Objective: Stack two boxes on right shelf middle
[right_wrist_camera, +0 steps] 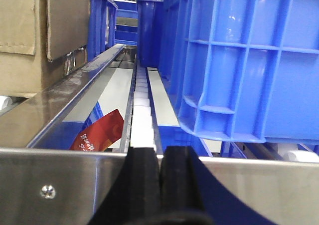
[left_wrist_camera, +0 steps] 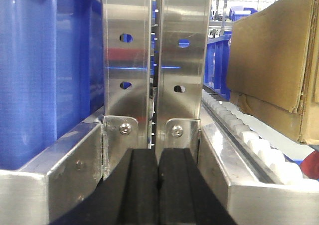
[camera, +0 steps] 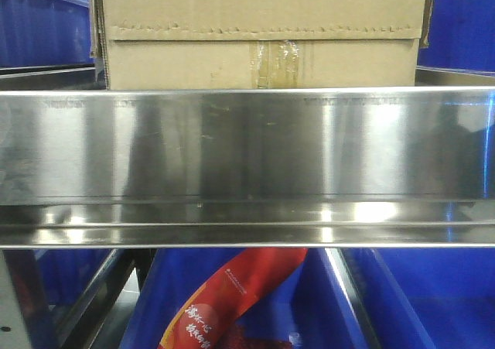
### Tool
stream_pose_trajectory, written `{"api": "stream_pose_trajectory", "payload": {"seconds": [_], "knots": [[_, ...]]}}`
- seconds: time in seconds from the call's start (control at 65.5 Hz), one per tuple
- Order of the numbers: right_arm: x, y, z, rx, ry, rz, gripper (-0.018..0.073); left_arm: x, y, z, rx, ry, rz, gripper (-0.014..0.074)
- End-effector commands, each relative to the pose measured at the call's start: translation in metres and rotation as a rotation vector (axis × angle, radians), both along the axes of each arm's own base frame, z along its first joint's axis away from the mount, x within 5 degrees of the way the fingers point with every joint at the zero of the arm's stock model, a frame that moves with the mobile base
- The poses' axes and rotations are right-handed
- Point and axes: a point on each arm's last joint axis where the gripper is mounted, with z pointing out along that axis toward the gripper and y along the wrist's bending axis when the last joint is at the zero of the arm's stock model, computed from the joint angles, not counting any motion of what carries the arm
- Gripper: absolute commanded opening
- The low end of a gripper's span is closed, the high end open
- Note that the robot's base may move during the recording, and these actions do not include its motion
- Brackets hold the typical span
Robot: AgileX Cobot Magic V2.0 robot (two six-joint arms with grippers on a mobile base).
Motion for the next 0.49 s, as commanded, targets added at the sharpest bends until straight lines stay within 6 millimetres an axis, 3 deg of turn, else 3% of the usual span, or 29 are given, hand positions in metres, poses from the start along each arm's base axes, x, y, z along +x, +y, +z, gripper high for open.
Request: {"api": "stream_pose_trajectory", "payload": {"seconds": [0.0,0.473], "knots": [[-0.0002,-0.0005,0.0018,-0.012,-0.029,-0.007,-0.0158,-0.0008,0.0001,0.003,-0.003,-0.028,0.002,-0.0111],[-0.0002,-0.0005,0.0018,-0.012,-0.029,-0.007,-0.0158,-0.0008,0.0001,0.003,-0.003,-0.028,0.002,-0.0111]]}}
